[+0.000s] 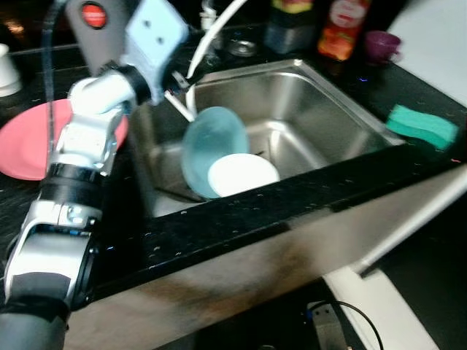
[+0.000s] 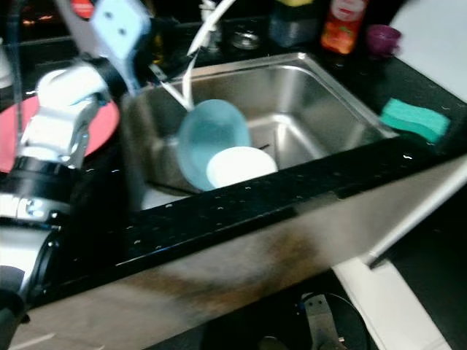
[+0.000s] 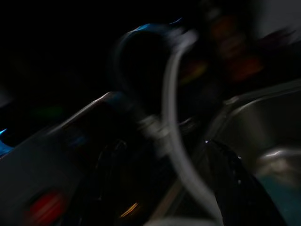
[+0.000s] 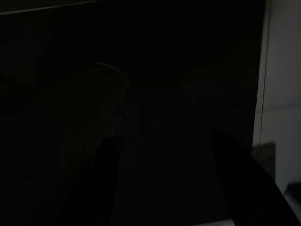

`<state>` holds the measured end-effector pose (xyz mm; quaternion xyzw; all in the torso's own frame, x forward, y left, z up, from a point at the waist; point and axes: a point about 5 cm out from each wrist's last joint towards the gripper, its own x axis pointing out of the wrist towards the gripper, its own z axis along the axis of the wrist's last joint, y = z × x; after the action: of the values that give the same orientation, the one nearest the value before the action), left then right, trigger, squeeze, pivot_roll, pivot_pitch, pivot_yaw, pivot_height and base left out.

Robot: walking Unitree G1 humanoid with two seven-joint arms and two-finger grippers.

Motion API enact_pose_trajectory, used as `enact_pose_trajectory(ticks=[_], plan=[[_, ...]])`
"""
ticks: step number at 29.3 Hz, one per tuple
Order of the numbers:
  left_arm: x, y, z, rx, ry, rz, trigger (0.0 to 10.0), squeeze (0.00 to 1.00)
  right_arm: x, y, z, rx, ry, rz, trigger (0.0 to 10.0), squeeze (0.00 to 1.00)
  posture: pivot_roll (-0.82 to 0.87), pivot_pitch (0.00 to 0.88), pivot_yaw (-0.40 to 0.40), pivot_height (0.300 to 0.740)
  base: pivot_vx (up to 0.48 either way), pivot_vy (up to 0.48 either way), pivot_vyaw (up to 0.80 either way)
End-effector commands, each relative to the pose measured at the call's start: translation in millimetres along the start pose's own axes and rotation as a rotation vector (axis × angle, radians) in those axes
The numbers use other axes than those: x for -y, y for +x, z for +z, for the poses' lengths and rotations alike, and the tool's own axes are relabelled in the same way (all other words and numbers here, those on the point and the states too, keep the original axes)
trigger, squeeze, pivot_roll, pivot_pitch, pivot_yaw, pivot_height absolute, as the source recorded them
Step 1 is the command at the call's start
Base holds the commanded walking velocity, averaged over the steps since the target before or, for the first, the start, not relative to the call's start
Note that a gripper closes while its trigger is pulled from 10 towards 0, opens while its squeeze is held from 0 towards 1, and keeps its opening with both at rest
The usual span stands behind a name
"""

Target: Kitchen organization

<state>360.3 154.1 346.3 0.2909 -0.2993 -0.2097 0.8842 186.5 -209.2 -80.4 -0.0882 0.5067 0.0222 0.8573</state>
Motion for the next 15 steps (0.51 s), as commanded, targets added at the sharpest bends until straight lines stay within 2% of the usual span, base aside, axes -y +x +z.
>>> enact_pose_trajectory(ticks=[1,3,6,8,10,12,13,15], plan=[[-1.4,-8.5,1.2,-0.017,0.058,0.067,10.0,0.0,-2.1,-0.4,-7.2,-0.018,-0.005,0.012,10.0,0.0,0.02,0.121,0.009,0.74,0.0,0.0,0.8],[-0.1,-18.0,-4.6,-0.056,0.111,0.117,10.0,0.0,-2.5,-0.4,-7.3,-0.018,-0.01,0.017,10.0,0.0,0.03,0.114,0.007,0.74,0.0,0.0,0.8],[0.7,-25.8,-10.3,-0.085,0.083,0.179,10.0,0.0,-2.9,-0.3,-7.4,-0.019,-0.014,0.022,10.0,0.0,0.03,0.11,0.005,0.74,0.0,0.0,0.8],[0.9,-39.0,-23.2,-0.105,-0.194,0.302,10.0,0.0,-3.3,-0.4,-7.7,-0.021,-0.022,0.026,10.0,0.0,0.04,0.098,0.003,0.74,0.0,0.0,0.8],[3.4,-50.0,-32.1,-0.121,-0.401,0.387,10.0,0.0,-3.6,-0.4,-7.9,-0.022,-0.026,0.03,10.0,0.0,0.04,0.092,0.003,0.74,0.0,0.0,0.8],[6.9,-55.6,-35.1,-0.122,-0.521,0.43,10.0,0.0,-3.9,-0.4,-8.3,-0.023,-0.028,0.033,10.0,0.0,0.04,0.088,0.005,0.74,0.0,0.0,0.8],[6.9,-55.6,-35.1,-0.122,-0.521,0.43,10.0,0.0,-3.9,-0.4,-8.3,-0.023,-0.028,0.033,10.0,0.0,0.04,0.088,0.005,0.74,0.0,0.0,0.8],[10.9,-59.3,-35.4,-0.118,-0.602,0.455,10.0,0.0,-4.3,-0.4,-8.7,-0.023,-0.031,0.035,10.0,0.0,0.04,0.081,0.009,0.74,0.0,0.0,0.8]])
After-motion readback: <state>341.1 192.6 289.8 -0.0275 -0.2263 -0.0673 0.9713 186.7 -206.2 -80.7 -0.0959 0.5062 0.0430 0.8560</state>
